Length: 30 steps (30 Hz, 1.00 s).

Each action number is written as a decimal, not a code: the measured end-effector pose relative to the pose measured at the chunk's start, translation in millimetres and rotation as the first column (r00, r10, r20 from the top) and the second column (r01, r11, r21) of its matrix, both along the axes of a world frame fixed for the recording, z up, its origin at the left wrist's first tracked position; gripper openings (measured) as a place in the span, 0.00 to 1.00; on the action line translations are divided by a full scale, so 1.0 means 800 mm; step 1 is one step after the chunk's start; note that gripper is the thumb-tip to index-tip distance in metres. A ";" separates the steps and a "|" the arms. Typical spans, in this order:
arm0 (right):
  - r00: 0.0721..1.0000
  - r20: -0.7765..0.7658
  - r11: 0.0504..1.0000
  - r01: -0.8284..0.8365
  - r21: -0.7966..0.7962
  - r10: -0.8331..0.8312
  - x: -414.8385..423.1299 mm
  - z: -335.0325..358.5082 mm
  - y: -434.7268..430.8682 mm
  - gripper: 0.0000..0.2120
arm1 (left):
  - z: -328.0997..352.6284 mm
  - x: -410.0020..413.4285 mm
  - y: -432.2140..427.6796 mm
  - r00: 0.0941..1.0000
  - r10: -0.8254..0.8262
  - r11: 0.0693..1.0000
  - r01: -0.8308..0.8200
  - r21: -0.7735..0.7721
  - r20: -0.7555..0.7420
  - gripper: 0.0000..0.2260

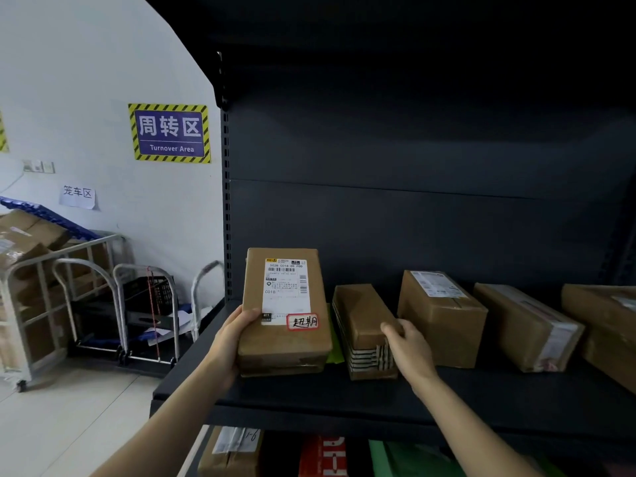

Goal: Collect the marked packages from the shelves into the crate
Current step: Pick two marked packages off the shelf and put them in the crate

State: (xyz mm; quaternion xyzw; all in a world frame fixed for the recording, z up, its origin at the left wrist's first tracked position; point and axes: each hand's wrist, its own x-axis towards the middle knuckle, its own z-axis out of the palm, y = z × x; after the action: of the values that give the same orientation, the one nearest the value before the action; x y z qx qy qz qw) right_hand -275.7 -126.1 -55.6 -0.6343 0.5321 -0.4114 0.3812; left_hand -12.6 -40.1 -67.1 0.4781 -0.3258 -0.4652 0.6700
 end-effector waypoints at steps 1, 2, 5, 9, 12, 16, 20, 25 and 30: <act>0.991 -0.125 0.997 0.027 -0.074 -0.036 0.002 0.004 -0.001 0.20 | 0.000 0.000 0.000 1.000 0.002 1.000 -0.002 0.001 0.002 0.10; 0.960 -0.265 0.987 0.050 -0.154 -0.090 0.006 0.008 -0.001 0.25 | 0.000 0.000 0.001 1.000 0.003 1.000 -0.003 0.002 0.005 0.10; 0.760 -0.625 0.966 0.014 -0.258 -0.178 0.026 0.028 0.002 0.35 | 0.002 -0.001 0.001 1.000 0.001 1.000 -0.002 0.019 0.020 0.10; 0.545 -0.832 0.992 0.004 -0.122 -0.104 0.046 0.041 0.002 0.39 | 0.003 -0.002 0.003 0.999 0.002 0.999 -0.004 0.032 0.040 0.09; 0.610 -0.787 0.994 0.015 -0.109 -0.096 0.041 0.037 0.001 0.35 | 0.004 -0.001 0.007 0.999 0.001 1.000 -0.003 0.031 0.051 0.09; 0.873 -0.487 1.000 0.023 -0.010 -0.025 0.016 0.029 -0.003 0.32 | 0.004 0.000 0.007 0.999 0.012 1.000 -0.013 0.025 0.052 0.11; 0.997 0.055 0.963 -0.073 0.260 0.060 -0.001 0.031 -0.004 0.24 | 0.006 -0.003 0.004 0.999 0.008 1.000 -0.008 0.009 0.046 0.13; 0.998 -0.060 0.979 -0.013 0.205 0.026 -0.009 0.009 -0.009 0.20 | 0.008 -0.006 0.005 0.998 0.012 1.000 -0.013 0.018 0.063 0.11; 0.985 -0.173 0.999 0.011 0.037 -0.005 -0.013 0.003 -0.012 0.13 | 0.007 -0.005 0.006 0.998 0.015 0.999 -0.018 0.046 0.066 0.08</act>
State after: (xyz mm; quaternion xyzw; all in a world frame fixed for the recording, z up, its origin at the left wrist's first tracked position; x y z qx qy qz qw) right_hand -286.4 -135.7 -53.0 -0.6580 0.5736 -0.3460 0.3440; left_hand -16.5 -35.6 -61.4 0.5114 -0.3328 -0.4513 0.6512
